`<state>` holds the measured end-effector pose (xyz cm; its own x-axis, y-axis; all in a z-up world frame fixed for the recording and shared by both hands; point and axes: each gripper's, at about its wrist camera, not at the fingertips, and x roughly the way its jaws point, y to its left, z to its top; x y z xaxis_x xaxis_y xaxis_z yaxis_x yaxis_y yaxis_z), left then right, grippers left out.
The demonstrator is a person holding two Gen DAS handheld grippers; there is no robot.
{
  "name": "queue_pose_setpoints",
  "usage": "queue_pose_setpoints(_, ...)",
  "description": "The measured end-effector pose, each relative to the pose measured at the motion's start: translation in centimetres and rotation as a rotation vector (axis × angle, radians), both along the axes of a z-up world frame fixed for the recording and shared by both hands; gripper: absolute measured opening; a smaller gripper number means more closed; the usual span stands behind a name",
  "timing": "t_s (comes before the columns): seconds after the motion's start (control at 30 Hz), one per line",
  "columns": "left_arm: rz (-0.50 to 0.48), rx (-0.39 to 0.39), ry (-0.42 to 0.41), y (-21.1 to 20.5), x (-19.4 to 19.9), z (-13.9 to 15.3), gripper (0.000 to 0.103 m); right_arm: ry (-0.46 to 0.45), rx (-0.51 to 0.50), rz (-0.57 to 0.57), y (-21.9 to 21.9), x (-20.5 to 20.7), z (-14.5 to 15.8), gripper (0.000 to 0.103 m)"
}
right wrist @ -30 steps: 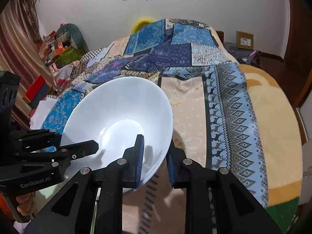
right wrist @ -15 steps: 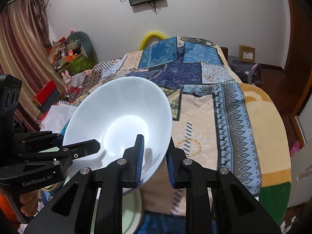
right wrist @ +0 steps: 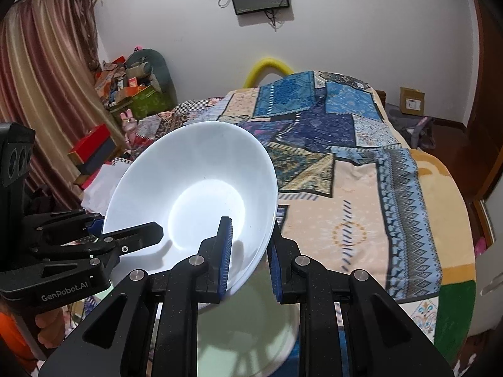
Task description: Organize plates and bowls
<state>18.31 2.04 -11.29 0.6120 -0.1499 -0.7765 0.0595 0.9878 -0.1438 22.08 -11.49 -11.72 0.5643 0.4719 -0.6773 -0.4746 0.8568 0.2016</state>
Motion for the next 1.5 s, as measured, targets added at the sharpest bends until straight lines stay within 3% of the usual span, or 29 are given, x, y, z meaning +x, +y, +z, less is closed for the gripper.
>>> queue_pose_setpoints(0.63,0.111,-0.019,0.016,8.0,-5.7,-1.7,0.031,0.030,-0.001,0.098,7.5,-3.4,-1.4,0.020)
queue_pose_setpoints(1.5,0.228,-0.055,0.155,15.6,-8.6,-8.6,0.029,0.193,-0.027,0.224,15.1,-5.4,-7.2,0.019)
